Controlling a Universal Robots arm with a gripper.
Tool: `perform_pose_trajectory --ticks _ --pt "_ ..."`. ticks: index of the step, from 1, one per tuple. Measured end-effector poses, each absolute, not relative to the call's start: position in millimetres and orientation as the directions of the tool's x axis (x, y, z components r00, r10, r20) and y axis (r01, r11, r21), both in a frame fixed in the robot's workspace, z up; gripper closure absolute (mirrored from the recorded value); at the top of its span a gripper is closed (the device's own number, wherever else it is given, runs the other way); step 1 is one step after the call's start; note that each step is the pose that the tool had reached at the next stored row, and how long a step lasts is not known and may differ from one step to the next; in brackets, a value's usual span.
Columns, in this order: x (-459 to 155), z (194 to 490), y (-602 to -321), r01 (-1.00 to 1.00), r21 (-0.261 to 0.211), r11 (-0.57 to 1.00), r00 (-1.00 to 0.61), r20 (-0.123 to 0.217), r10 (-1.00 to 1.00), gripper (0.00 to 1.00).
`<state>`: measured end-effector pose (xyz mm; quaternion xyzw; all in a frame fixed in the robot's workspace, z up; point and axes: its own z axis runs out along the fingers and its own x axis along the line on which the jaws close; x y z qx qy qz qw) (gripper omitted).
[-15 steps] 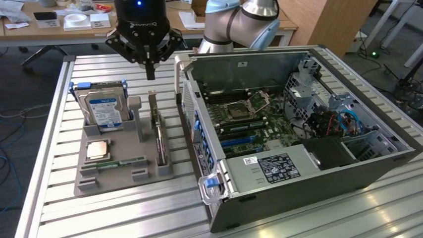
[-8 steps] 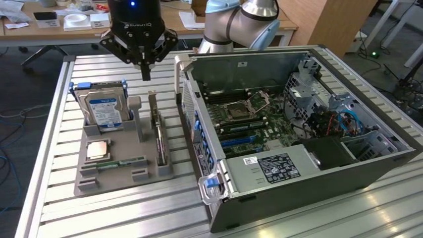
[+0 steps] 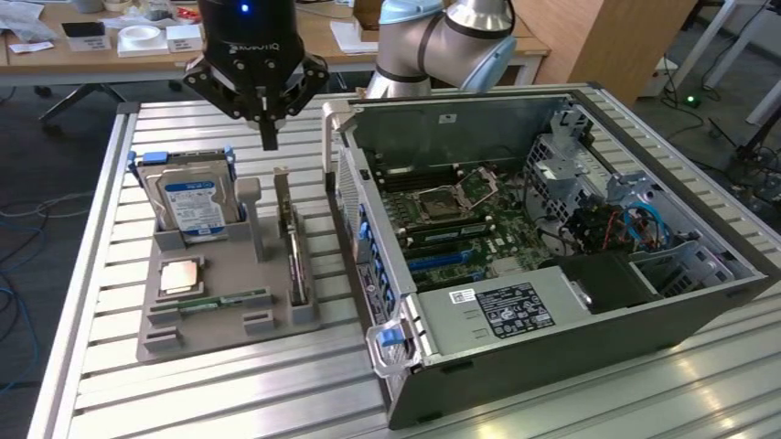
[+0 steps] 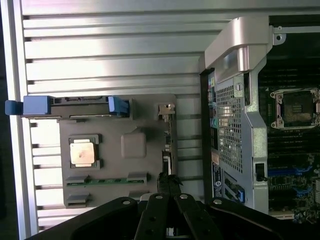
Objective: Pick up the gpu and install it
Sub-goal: 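Reach for the gpu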
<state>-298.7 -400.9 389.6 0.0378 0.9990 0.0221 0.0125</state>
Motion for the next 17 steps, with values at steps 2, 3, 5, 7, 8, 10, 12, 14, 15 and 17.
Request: perform_pose_trajectory --ticks 2,3,5,7,8,10,12,14,15,17 --pt "-299 390 -403 0.075 0.045 0.996 -0.997 -0.023 0.076 0.89" --pt "-299 390 -405 0.075 0.045 0.996 -0.997 -0.023 0.076 0.89" --pt "-299 390 -408 0.075 0.045 0.996 -0.997 -0.023 0.076 0.89" --pt "-299 390 -411 0.075 0.045 0.996 -0.997 -0.023 0.076 0.89" --pt "-299 390 -412 0.075 0.045 0.996 -0.997 -0.023 0.076 0.89" --pt "-299 390 -415 0.075 0.045 0.996 -0.997 -0.023 0.076 0.89" --pt "-299 390 -417 0.075 0.045 0.996 -0.997 -0.023 0.076 0.89" --pt "-299 390 -418 0.075 0.045 0.996 -0.997 -0.023 0.076 0.89" --pt "-299 390 -418 0.075 0.045 0.996 -0.997 -0.023 0.076 0.89" --pt "-299 390 -418 0.075 0.045 0.996 -0.997 -0.023 0.076 0.89"
